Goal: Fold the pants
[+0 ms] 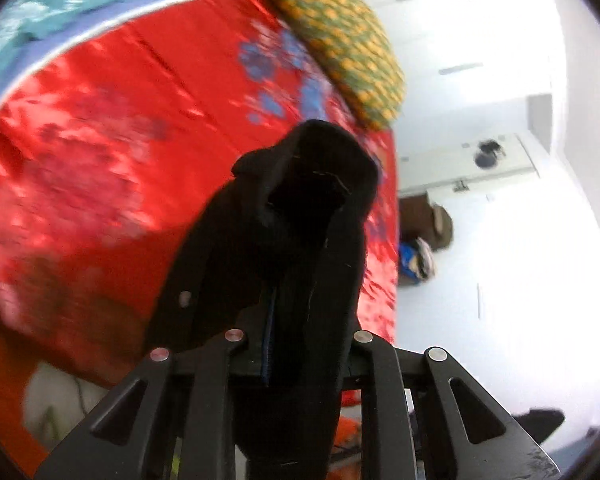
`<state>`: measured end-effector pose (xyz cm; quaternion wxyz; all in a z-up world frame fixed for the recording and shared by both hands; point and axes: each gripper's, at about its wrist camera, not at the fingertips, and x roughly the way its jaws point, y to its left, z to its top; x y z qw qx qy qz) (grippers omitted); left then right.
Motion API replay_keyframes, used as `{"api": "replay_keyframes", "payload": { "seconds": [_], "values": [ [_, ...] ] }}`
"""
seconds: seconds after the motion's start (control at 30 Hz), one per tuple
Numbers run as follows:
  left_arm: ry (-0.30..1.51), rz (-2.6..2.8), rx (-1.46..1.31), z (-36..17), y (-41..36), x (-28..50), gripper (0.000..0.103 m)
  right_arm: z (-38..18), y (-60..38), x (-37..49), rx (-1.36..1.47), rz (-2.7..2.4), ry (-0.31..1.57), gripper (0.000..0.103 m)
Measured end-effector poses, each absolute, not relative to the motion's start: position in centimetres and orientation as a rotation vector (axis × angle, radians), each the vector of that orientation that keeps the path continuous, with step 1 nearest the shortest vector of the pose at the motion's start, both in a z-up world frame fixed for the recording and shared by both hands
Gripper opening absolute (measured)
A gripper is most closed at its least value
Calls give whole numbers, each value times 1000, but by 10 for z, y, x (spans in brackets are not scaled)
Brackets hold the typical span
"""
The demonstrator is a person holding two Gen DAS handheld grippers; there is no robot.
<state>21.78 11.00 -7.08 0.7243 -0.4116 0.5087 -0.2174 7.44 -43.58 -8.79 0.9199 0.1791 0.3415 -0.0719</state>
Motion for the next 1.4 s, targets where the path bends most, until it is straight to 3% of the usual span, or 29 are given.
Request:
{"api": "replay_keyframes", "payload": {
  "seconds": [0.23, 0.63, 0.9, 1.1, 1.17, 1.23, 1.4],
  "values": [
    [1195, -595, -837, -74, -8, 225, 17, -77, -462, 64, 463, -149, 648, 103],
    [1309, -537, -544, -145, -172, 237, 18, -92, -527, 38, 647, -271, 642, 103],
    [1312, -466, -378, -177, -223, 228, 18, -101, -542, 30, 677, -298, 664, 103],
    [1279, -465, -180, -182, -267, 217, 26, -106, -541, 35, 679, -301, 680, 103],
    [1284, -464, -124, -185, -279, 212, 32, -105, -542, 35, 671, -311, 675, 103],
    [1306, -502, -154, -178, -284, 209, 52, -103, -543, 32, 666, -329, 660, 103],
    [1251, -703, -309, -118, -281, 195, 76, -101, -558, 21, 725, -385, 593, 103]
  ]
}}
